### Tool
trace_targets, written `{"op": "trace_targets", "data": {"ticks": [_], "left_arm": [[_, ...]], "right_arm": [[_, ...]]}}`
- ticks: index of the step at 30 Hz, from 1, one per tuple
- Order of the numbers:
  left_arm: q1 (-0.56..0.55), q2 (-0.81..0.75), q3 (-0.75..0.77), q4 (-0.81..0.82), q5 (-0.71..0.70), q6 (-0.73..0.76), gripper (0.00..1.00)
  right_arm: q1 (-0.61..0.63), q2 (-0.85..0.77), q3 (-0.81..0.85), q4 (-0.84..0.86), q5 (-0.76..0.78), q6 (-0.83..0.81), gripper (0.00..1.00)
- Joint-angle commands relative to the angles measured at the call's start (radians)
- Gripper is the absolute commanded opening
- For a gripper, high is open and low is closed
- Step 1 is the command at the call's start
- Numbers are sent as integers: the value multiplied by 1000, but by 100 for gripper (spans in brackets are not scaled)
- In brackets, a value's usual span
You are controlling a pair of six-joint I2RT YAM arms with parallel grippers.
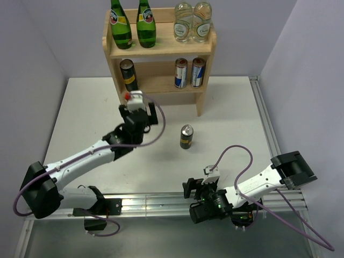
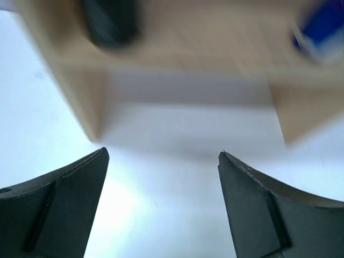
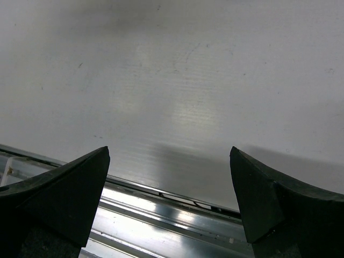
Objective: Place and organize the beverage onto the shelf
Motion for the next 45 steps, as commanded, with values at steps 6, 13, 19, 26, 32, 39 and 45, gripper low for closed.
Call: {"op": "trace_targets", "data": {"ticks": [6, 13, 19, 26, 32, 39, 45], "left_arm": [[-267, 0, -356, 269, 209, -80, 90], [-316, 66, -491, 589, 326, -61, 89], [-319, 279, -435, 787, 386, -5, 89], [-320, 434, -332, 895, 372, 46, 89], [-320, 523, -218, 889, 360, 112, 88], [-313, 667, -73, 912, 278, 163, 85], [-265, 756, -4, 932, 220, 176, 55]], "right_arm": [[11, 3, 27, -20, 53, 47, 100], [16, 2, 18, -23, 48, 63, 100], [17, 6, 18, -43, 47, 86, 100], [17, 0, 4, -23, 42, 75, 100], [17, 5, -13, 20, 44, 57, 100], [17, 12, -28, 46, 36, 49, 100], [17, 19, -36, 68, 33, 38, 100]]}}
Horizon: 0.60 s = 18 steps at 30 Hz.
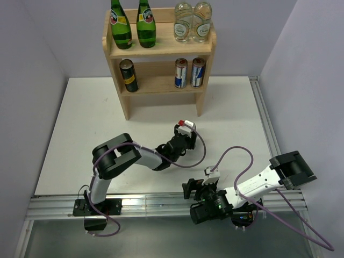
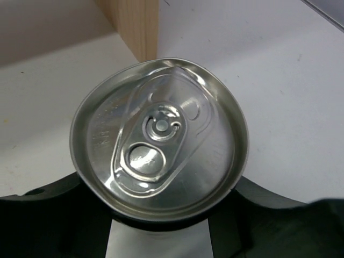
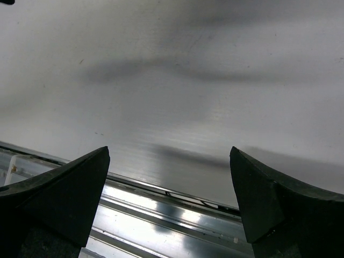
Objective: Place and organize the beverage onto the shelf
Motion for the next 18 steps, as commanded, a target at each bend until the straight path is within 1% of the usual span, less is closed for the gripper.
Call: {"op": "trace_targets", "data": {"ticks": [1, 2, 3, 4, 6, 9, 10, 12, 14, 18], "left_arm": [[35, 18, 48, 37, -54, 24, 52], [40, 14, 48, 34, -63, 26, 46], [42, 9, 45, 31, -89, 30, 5], [45, -6, 40, 29, -110, 32, 0], [45, -34, 22, 31, -129, 43, 0], [45, -121, 3, -46, -204, 44, 0], [45, -181, 0, -114, -233, 46, 0], [46, -270, 8, -188, -264, 64, 0], [51, -328, 17, -282, -282, 82, 0], [103, -481, 48, -388, -273, 98, 0]], "right_arm": [[8, 14, -12, 28, 37, 14, 100], [8, 19, -14, 31, 37, 17, 100], [8, 20, -14, 31, 36, 21, 100], [8, 23, -17, 34, 34, 23, 100], [8, 31, -17, 33, 33, 29, 100], [8, 36, -12, 31, 36, 31, 100], [8, 37, -11, 31, 36, 31, 100], [8, 40, -12, 36, 34, 31, 100], [8, 45, -12, 43, 37, 29, 100], [8, 48, -5, 51, 43, 18, 100]]}}
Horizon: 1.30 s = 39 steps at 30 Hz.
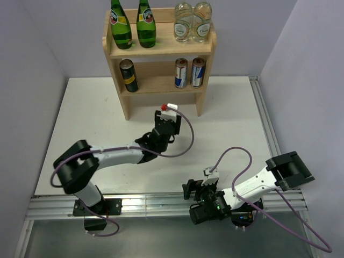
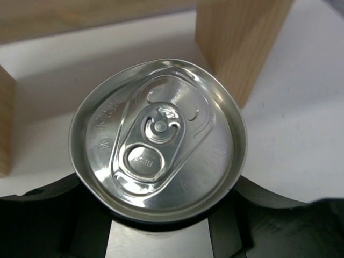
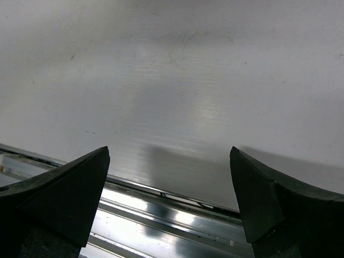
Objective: Place and organize the beverage onto the shelf
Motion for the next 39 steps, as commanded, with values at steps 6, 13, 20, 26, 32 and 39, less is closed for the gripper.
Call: {"op": "trace_targets", "data": {"ticks": [6, 13, 20, 26, 32, 39], "left_arm": [[185, -250, 166, -194, 15, 9, 0], [289, -242, 258, -200, 62, 41, 0], [326, -173, 376, -222, 69, 47, 0], [335, -127, 447, -223, 61, 61, 0], [368, -50, 482, -180, 78, 65, 0], [378, 37, 559, -167, 56, 90, 0]], "right_arm": [[8, 15, 9, 29, 50, 16, 100], [8, 40, 29, 37, 51, 3, 100], [8, 45, 20, 24, 43, 26, 100], [8, 38, 8, 34, 43, 25, 100], [8, 40, -1, 40, 40, 28, 100], [8, 40, -11, 37, 40, 43, 100]]}}
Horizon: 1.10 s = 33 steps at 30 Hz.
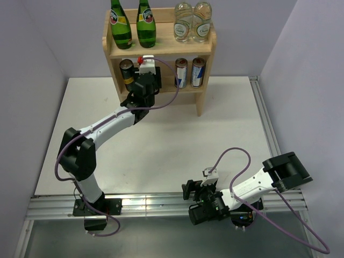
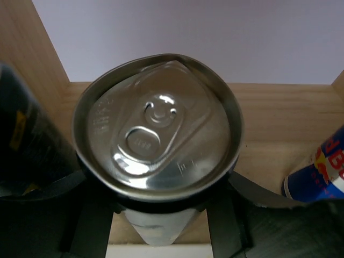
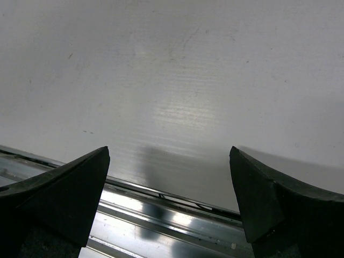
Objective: Place and organize the beverage onto the shelf
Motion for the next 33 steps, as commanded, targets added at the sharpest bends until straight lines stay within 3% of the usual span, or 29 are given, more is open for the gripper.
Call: {"op": "trace_targets", "data": {"ticks": [1, 6, 9, 10, 11, 13, 14, 15, 33], "left_arm": [[7, 10, 73, 105, -9, 25, 0], [12, 28, 93, 99, -26, 21, 4], [13, 24, 96, 76, -15, 10, 27], [13, 20, 96, 70, -9, 7, 42], [13, 16, 93, 64, -6, 5, 67], [13, 8, 85, 70, -9, 4, 77], [13, 4, 77, 75, -9, 5, 94], [13, 4, 77, 72, -6, 5, 98], [-20, -78, 12, 7, 31, -24, 99]], "right_arm": [[8, 2, -11, 9, 38, 46, 100], [8, 5, -16, 3, 36, 58, 100], [8, 2, -19, 5, 36, 59, 100], [8, 2, -20, 8, 35, 61, 100], [8, 3, -22, 9, 32, 59, 100], [8, 6, -22, 11, 32, 61, 100], [8, 6, -19, 11, 32, 61, 100], [8, 9, -19, 11, 32, 61, 100], [10, 39, 23, -17, 30, 59, 100]]}}
